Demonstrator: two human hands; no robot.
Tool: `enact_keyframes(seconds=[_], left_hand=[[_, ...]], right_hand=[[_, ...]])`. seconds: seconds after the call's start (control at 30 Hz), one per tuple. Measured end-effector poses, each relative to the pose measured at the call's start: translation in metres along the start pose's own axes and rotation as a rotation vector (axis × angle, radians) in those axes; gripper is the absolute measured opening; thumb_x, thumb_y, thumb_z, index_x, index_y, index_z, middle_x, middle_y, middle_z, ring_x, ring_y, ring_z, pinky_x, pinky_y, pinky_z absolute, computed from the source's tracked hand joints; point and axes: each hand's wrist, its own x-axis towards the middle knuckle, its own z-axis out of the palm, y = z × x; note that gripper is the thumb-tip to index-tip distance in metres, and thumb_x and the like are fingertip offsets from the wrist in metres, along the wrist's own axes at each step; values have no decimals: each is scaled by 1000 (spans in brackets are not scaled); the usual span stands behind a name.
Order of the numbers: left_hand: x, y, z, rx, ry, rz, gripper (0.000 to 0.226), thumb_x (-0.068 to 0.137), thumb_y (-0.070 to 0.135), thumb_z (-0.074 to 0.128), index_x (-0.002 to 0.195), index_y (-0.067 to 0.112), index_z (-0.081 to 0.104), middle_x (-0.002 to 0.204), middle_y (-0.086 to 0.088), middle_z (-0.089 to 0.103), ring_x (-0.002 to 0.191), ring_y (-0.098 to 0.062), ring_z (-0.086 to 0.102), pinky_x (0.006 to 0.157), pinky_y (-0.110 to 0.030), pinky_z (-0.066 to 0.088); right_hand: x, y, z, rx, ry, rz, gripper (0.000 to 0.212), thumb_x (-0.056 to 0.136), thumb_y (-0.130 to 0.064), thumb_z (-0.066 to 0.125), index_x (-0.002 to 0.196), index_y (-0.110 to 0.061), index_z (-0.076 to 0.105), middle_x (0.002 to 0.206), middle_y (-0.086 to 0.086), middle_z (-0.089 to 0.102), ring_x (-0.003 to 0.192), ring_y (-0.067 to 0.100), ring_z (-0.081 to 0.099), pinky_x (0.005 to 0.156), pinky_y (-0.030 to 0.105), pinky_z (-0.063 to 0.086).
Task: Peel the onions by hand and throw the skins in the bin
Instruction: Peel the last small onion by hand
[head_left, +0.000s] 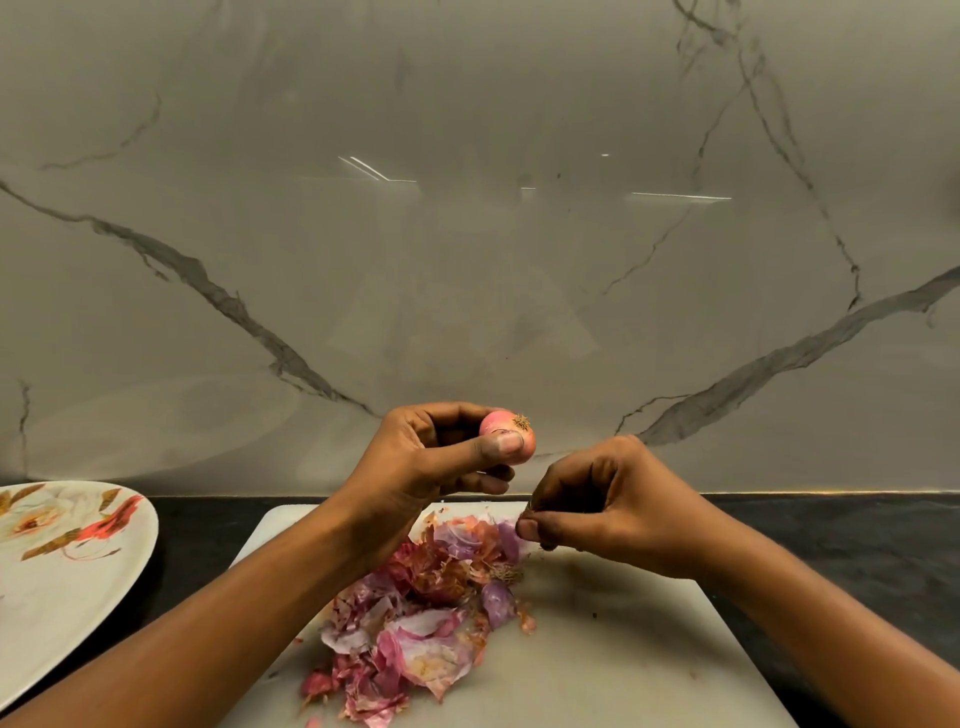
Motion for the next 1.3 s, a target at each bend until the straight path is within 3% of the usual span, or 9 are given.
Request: enact_keyframes(seconds=[0.13,0.37,0.5,0.6,0.7,0.83,0.97,1.1,1.3], left_hand=[[0,-3,-1,9,-5,3,46,74,12,82,119,10,75,109,-12,79,98,-27,77,83,-32,64],[-1,-5,-2,102,-4,51,51,75,0,85,123,14,74,111,-6,80,107,-25,76,86,-31,63],[-2,-5,-1,287,98,210,51,71,14,93,119,21,77,107,0,80,101,-24,77,87,-38,64],[-2,-6,-1,384,120,264,52,71,10,95,118,22,78,104,3,79,95,-21,77,81,-34,65],[-4,-8,1,572,92,373,51,71,12,96,117,21,77,104,8,75,94,-15,73,74,-23,61],[-5,-11,7,666,42,454,53,74,19,96,122,21,74,108,10,71,93,-16,72,71,-27,63],[-3,-7,5,447,56,336,55,76,10,93,126,19,72,106,2,75,95,-19,76,80,-30,64],[-3,-4,4,170,59,187,27,85,8,84,111,8,79,101,-6,81,95,-23,78,83,-31,63],[-1,-7,2,198,93,129,25,81,23,85,101,8,82,93,-7,82,87,-26,79,76,-32,64]], right_hand=[[-1,-2,1,-80,67,-34,35,94,-51,70,95,-20,85,82,-9,79,75,15,75,65,43,63],[1,2,-2,-94,174,-62,19,89,-37,82,90,-18,81,83,-6,79,75,14,75,62,25,58],[3,0,1,25,179,44,31,90,-38,80,116,-25,69,91,-2,80,80,17,78,66,30,62],[4,-4,-1,244,119,112,48,95,-15,76,138,-27,58,110,2,80,96,23,78,71,43,66],[6,-7,-6,384,137,146,49,93,-16,75,139,-24,59,120,2,78,105,27,76,75,50,65],[6,-6,4,425,100,149,42,88,-24,78,129,-17,68,110,9,79,97,27,77,74,40,63],[8,-3,2,498,174,134,45,83,-16,80,126,-13,70,111,11,78,99,27,76,76,32,62],[8,-1,0,563,240,127,53,77,-4,83,127,-13,70,112,12,79,102,29,77,80,29,62],[8,-4,10,469,305,93,56,72,-2,89,123,-17,71,112,7,78,101,27,78,87,35,64]])
